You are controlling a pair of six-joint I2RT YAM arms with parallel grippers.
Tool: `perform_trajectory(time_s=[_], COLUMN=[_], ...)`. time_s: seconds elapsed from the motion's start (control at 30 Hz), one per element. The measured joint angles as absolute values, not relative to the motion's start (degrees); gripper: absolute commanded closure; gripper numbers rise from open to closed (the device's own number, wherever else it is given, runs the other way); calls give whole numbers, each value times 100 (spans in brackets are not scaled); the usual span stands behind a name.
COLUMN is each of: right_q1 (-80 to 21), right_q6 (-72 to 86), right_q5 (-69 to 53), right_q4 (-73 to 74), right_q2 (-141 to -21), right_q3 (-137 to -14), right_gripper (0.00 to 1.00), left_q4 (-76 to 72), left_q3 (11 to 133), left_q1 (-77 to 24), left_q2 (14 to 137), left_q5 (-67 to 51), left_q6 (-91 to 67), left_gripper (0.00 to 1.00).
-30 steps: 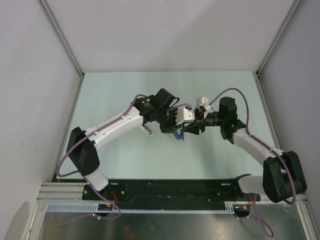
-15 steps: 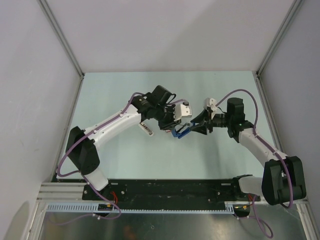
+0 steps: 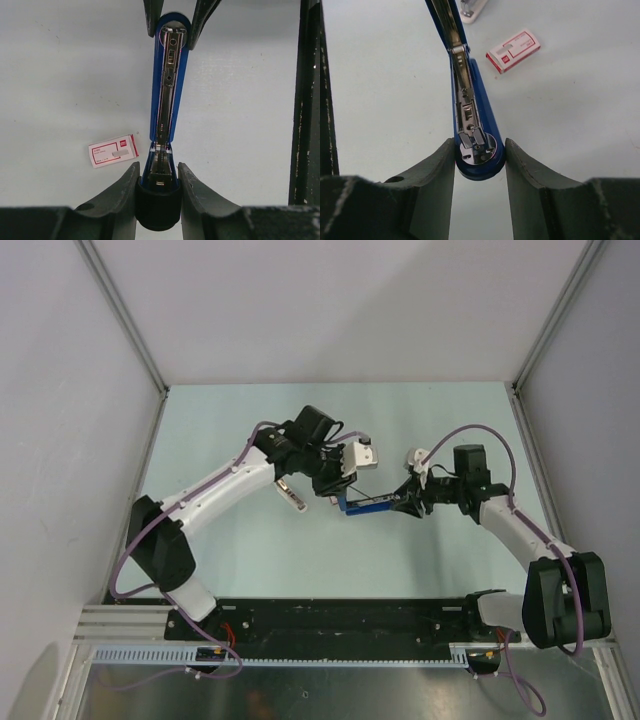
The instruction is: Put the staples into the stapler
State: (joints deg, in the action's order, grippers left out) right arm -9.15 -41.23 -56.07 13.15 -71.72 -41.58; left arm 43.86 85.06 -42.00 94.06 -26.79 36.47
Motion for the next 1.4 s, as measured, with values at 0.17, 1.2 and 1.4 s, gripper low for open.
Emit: perform_trajectory(time_s=[0.17, 1.2, 1.4], right_q1=[-998, -1219, -1055], right_q6=[-4410, -5629, -5631], right_q5=[-5256, -5116, -5513], right_q4=[1544, 2287, 2276], right_q2=[-7338, -7841, -7841], right_q3=[-4158, -4158, -4158], right_gripper=[100, 100, 100], left_q4=[4362, 2241, 1634], left_q3=[8407, 6569, 6418], left_q1=[-4134, -3369, -3214], left_q2=[9255, 7419, 7330], left_q5=[-2814, -4724, -5002], left_q6=[3651, 2797, 2252], left_gripper=[100, 100, 100])
